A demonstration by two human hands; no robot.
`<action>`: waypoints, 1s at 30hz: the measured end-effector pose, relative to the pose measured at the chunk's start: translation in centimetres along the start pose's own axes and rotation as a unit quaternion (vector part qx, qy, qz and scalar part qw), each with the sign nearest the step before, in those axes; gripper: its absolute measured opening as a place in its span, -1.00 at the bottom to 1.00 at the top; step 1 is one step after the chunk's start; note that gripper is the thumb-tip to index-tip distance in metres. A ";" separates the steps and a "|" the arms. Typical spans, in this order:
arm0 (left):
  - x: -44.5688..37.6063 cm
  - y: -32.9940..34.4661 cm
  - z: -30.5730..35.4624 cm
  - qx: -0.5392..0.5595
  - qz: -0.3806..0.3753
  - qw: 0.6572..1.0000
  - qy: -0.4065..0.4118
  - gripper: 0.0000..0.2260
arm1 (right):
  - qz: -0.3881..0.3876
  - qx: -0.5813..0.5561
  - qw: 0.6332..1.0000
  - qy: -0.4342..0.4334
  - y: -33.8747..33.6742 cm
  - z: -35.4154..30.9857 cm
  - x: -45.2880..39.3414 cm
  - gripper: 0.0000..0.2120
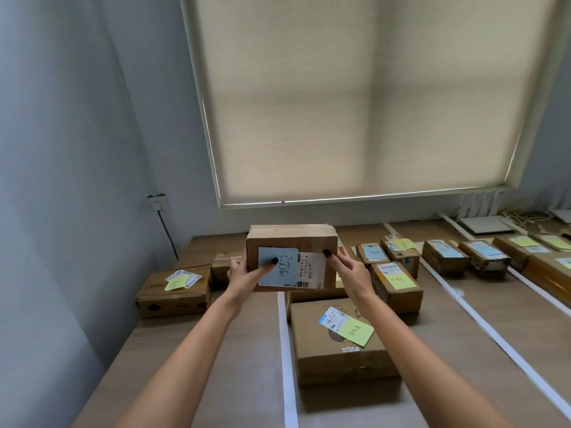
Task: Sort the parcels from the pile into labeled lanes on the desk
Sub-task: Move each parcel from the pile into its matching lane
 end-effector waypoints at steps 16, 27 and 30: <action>-3.7 21.0 -0.6 0.169 0.073 0.982 -0.026 -0.73 | -0.008 -0.051 0.999 -0.005 -17.9 5.8 4.3 -0.45; -9.8 30.1 -4.3 0.209 0.048 0.972 -0.097 -0.73 | 0.020 -0.019 0.995 0.096 -25.9 12.4 4.0 -0.57; -11.6 32.1 -4.7 0.207 0.036 0.974 -0.089 -0.81 | 0.024 -0.002 0.993 0.114 -27.8 14.1 3.4 -0.59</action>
Point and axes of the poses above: each hand's wrist, its own x-axis away from the middle knuckle, its own y-axis out of the palm, z = x × y, the point moved 10 cm from there along -x, towards the middle knuckle, and after that the axes turned 15 degrees about -z, right-handed, at the moved point
